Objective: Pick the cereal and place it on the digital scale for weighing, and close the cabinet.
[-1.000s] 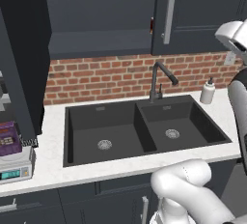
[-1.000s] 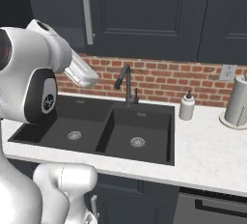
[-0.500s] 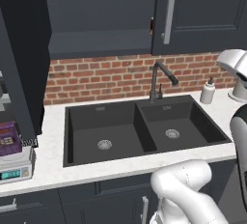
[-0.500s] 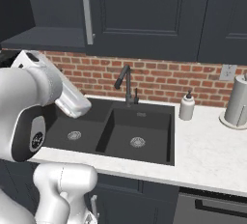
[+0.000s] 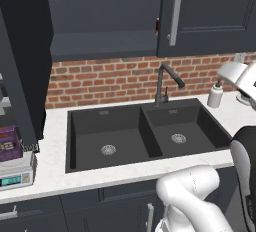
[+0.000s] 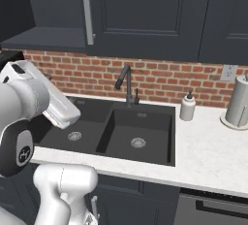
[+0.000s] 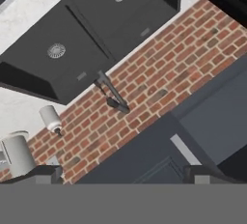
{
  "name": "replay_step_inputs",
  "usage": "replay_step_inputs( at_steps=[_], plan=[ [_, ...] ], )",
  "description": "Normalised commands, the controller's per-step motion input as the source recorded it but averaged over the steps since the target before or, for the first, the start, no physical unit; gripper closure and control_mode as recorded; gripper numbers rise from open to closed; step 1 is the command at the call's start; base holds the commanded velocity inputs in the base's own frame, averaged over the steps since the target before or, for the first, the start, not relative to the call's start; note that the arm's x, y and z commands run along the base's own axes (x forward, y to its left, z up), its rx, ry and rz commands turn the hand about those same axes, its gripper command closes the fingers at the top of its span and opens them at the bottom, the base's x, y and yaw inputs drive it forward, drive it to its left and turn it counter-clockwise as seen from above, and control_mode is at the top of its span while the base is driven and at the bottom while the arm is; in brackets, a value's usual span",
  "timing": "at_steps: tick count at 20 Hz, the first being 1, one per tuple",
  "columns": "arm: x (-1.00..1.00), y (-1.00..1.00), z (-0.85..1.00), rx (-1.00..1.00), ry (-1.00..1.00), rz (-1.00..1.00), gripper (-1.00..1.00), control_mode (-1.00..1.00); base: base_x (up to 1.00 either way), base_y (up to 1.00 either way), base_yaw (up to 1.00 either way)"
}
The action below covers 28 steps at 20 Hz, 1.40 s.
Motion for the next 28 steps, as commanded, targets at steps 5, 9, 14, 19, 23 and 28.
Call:
replay_step_inputs(
  at_steps=[5, 9, 14, 19, 23, 28],
  plan=[
    [-0.5, 0.2, 0.0, 0.0, -0.03, 0.0, -1.0, -1.0, 0.0, 0.0, 0.0],
    [-0.72, 0.29, 0.0, 0.0, -0.06, 0.0, -1.0, -1.0, 0.0, 0.0, 0.0],
    [-0.71, 0.39, 0.0, 0.0, -0.05, 0.0, -1.0, -1.0, 0.0, 0.0, 0.0],
    [-0.82, 0.81, 0.0, 0.0, -0.07, 0.0, -1.0, -1.0, 0.0, 0.0, 0.0],
    [-0.79, 0.99, 0.0, 0.04, -0.14, 0.0, -1.0, -1.0, 0.0, 0.0, 0.0],
    [-0.45, 1.0, 0.0, 0.0, -0.25, -0.05, -1.0, -1.0, 0.0, 0.0, 0.0]
  ],
)
